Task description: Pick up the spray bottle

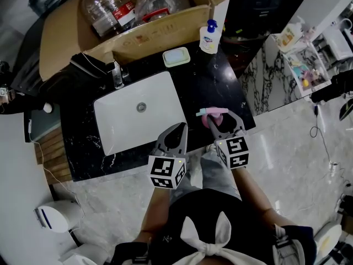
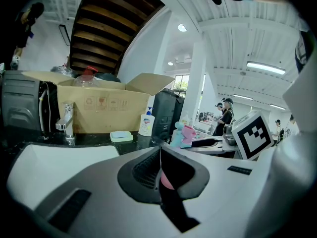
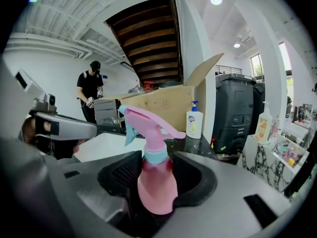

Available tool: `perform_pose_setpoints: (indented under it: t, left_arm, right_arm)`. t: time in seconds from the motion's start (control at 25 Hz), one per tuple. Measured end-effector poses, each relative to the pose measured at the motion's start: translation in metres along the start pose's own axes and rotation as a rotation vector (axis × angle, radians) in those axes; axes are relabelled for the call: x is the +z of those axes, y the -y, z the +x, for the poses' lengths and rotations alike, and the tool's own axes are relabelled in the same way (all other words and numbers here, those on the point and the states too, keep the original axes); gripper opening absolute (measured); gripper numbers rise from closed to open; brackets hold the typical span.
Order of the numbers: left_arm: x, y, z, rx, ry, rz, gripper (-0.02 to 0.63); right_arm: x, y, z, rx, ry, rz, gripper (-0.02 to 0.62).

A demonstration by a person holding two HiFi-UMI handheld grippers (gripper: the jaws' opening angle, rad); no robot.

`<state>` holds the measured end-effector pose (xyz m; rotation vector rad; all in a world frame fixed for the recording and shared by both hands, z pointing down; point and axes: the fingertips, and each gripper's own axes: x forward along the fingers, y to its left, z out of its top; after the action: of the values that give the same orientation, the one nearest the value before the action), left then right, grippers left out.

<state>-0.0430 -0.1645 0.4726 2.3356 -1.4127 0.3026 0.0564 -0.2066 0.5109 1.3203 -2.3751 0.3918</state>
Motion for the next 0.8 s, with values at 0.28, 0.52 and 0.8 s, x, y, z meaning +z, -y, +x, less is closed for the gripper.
perform_pose_setpoints:
  t: [0.28,0.52,0.8]
  left_arm:
    - [0.001,-0.002,-0.002,0.005,0.002,0.004,0.029]
    - [0.002,-0.003,-0.002,0.008,0.007,0.005,0.029]
    - [0.007,-0.003,-0.003,0.009,0.015,0.007,0.029]
  right_arm:
    - [0.002,-0.002,0.000,0.011,0.008,-0.009,0.189]
    - [0.005,-0.003,0.001,0.022,0.015,-0.013,0.178]
    - [0.011,-0.004,0.002,0.026,0.026,-0.021,0.170]
